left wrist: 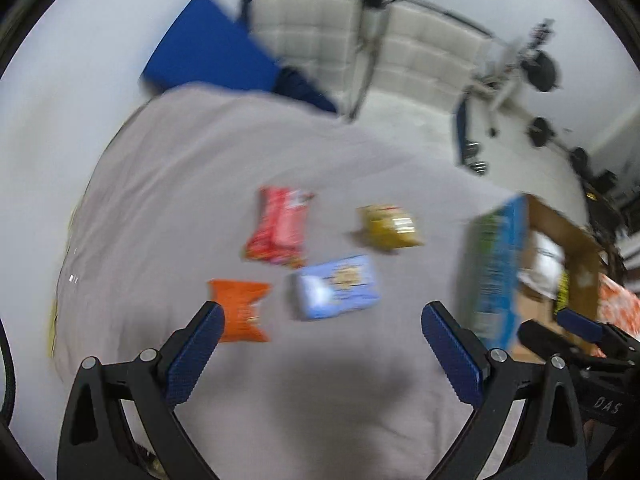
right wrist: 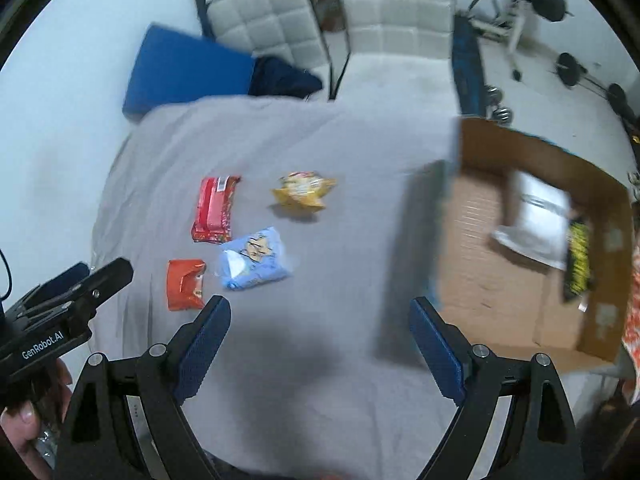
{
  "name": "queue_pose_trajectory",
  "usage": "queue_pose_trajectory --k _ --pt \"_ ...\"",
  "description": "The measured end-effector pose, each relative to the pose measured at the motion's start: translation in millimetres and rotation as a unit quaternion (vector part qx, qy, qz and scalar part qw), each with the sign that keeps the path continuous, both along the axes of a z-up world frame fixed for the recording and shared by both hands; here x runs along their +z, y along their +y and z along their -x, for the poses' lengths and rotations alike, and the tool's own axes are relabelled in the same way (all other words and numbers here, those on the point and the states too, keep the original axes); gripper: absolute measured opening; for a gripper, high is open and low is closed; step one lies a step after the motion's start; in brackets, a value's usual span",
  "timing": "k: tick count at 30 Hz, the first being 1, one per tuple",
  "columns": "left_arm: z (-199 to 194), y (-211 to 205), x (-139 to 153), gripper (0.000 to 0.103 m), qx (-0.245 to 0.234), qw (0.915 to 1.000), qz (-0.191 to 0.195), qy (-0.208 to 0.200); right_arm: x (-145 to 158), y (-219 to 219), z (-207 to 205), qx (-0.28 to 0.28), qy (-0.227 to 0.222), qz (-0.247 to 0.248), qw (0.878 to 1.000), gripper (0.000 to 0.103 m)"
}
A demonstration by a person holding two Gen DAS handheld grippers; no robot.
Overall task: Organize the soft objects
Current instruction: 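Grasp the red candy packet with the left tool while the right tool grasps the yellow panda bag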
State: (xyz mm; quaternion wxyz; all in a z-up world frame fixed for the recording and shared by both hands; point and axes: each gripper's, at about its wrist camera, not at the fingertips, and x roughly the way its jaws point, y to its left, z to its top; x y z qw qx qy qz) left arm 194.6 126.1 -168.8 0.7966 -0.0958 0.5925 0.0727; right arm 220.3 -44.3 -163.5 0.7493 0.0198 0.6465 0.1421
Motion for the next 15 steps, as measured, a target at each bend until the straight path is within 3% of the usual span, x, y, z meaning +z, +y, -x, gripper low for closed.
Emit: queue_pose_trajectory --k 6,12,15 --pt "-45 55 -70 0.101 0.025 0.9979 0.016 0.057 -87 58 -73 0.002 0.052 0.044 0.998 0.092" --pt "-102 72 -136 0.101 0.023 0.9912 0.055 0.118 -144 63 -133 -0.056 0.113 0.033 0.991 0.092" --pt "-124 73 -165 0.101 0.008 0.9877 0.057 0.145 -169 66 -155 -0.071 0.143 0.035 0.987 0.082"
